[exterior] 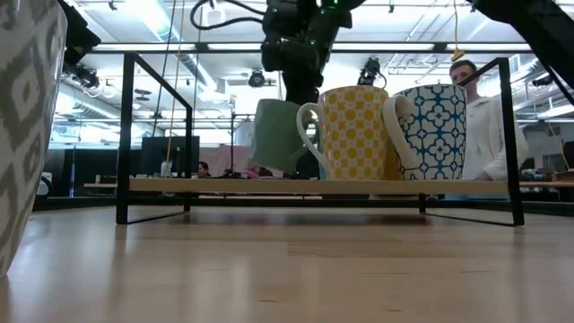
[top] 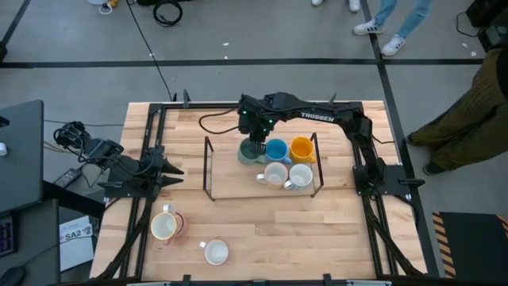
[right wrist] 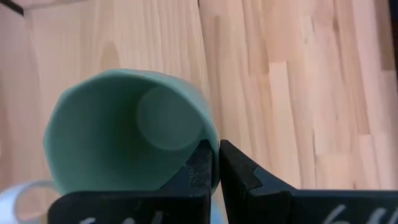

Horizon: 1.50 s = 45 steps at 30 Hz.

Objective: Place coffee mugs
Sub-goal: Put the green mug on the shelf

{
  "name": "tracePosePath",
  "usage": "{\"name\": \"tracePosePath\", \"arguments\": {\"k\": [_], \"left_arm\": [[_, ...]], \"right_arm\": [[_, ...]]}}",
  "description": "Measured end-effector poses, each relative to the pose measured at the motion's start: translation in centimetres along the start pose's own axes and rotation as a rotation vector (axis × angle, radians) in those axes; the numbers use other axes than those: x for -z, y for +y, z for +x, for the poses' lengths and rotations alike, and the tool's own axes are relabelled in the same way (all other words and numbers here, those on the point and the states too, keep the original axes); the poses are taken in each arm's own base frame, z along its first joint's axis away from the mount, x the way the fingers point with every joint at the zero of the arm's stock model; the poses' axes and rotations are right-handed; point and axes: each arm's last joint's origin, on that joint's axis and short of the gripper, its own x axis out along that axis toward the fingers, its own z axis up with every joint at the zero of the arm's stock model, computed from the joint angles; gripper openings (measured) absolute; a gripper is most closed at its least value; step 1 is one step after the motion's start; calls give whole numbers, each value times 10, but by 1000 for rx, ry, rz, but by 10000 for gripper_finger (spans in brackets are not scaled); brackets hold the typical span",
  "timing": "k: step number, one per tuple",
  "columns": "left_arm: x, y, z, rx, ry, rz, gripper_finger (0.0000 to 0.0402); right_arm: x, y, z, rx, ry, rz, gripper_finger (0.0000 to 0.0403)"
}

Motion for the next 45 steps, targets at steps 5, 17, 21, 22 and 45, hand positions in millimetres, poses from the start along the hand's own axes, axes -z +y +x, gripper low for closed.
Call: {"name": "tracePosePath", "arguments": {"k": [5, 17, 21, 22, 45], "left_arm": [[0, 0, 0, 0, 0, 1, 133], [0, 0, 0, 0, 0, 1, 133], [0, 0, 0, 0, 0, 0, 133], [0, 0, 0, 0, 0, 1, 133], [0, 0, 0, 0, 0, 1, 133]], "right_arm": [[6, -1, 10, -4, 30, -17, 18], [10, -1, 18, -8, 46, -18, 28], [10, -1, 19, -7, 42, -19, 31], [10, -1, 19, -7, 42, -19, 33], [9, -2, 20, 7, 37, 12, 50]]}}
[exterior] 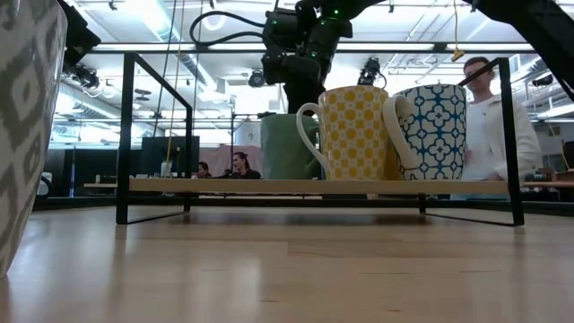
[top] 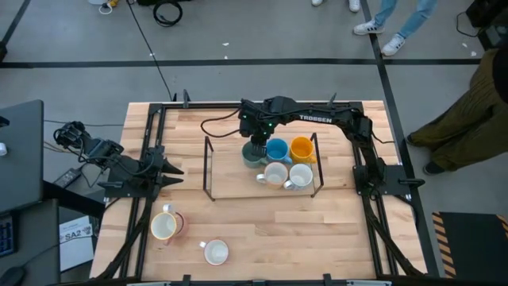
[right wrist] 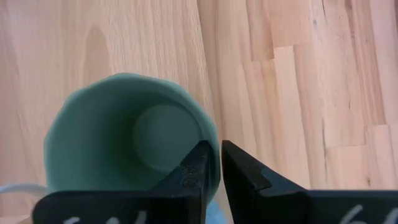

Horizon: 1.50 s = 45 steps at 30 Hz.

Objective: Place coffee mugs
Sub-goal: Put the green mug on the shelf, then put the orange white mug on the shelf

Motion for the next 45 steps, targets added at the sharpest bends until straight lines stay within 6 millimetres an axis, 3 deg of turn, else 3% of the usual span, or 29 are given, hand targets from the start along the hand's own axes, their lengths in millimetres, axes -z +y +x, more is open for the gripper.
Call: {"name": "tracePosePath", "arguments": {"k": [22, 36, 45], "left_arm": [[0, 0, 0, 0, 0, 0, 133], [0, 0, 0, 1, -1, -1, 133], [-8, -4, 0, 40, -72, -41, 133]], "right_arm": [[0, 0, 0, 0, -4, 0, 190], [-1, 0, -1, 0, -8, -1, 194], [-18, 9, -30, 5, -114, -29, 193]]}}
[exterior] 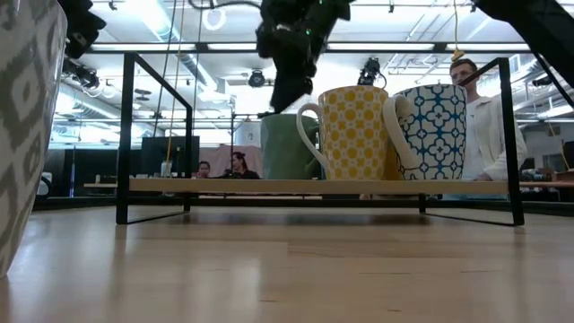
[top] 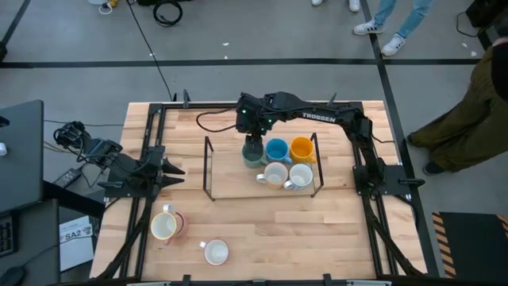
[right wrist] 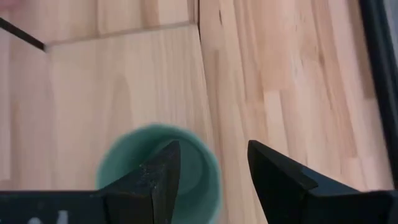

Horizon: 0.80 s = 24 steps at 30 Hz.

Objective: Place coffee mugs
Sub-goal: Put the orange white mug on the shelf

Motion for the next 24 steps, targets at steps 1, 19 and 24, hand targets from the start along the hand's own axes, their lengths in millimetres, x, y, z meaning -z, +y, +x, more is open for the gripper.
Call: {"name": "tracePosePath", "arguments": {"k": [1, 19, 24], "left_arm": [[0, 0, 0, 1, -2, -1, 133], [-13, -17, 12, 131, -82, 173, 133], [-13, -17, 12, 130, -79, 181, 133]], "right_arm": [[-2, 2, -3, -1, -12, -4, 193], [-19, 88, -18, -123, -110, -110, 193], [-25, 133, -20, -204, -207, -190, 193]]}}
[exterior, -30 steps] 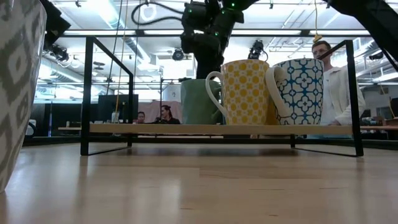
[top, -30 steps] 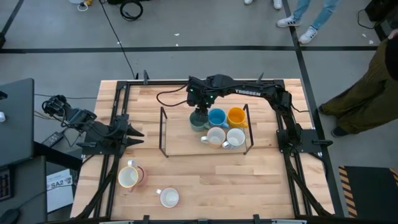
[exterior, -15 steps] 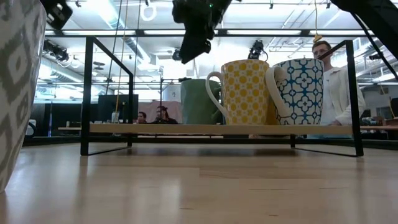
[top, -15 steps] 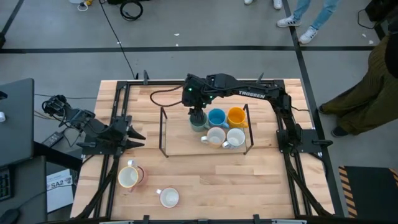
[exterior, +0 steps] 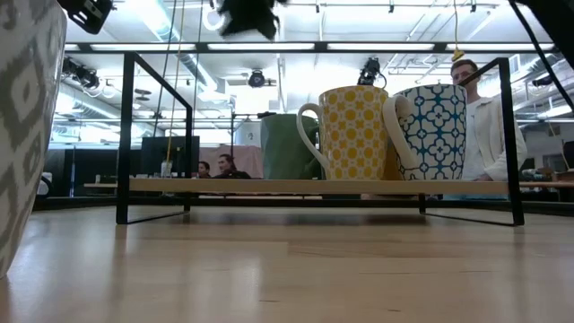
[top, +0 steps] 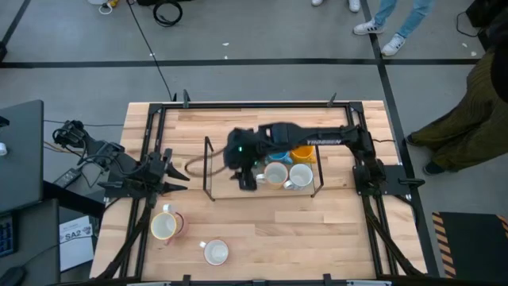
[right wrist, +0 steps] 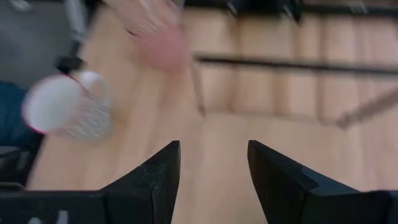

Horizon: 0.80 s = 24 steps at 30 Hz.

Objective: Place coffee mugs
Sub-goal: Put the orange white mug on the shelf

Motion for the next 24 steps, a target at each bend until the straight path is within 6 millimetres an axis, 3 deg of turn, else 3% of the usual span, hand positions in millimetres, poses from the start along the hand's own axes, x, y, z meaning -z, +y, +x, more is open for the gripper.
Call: {"name": "tracePosePath", "arguments": {"k": [6, 11, 17, 24], "left_arm": [[0, 0, 0, 0, -1, -1, 133], [-2, -2, 2, 31, -10, -31, 133], [-9, -14, 18, 120, 28, -83, 133], [-23, -42, 42, 206, 267, -29, 133]], "right_arm": [[-16, 53, 5, -68, -158, -20, 193], [-18, 88, 7, -112, -193, -6, 193], [-14, 118, 7, -125, -186, 0, 193], [-9, 143, 7, -131, -183, -33, 193]]}}
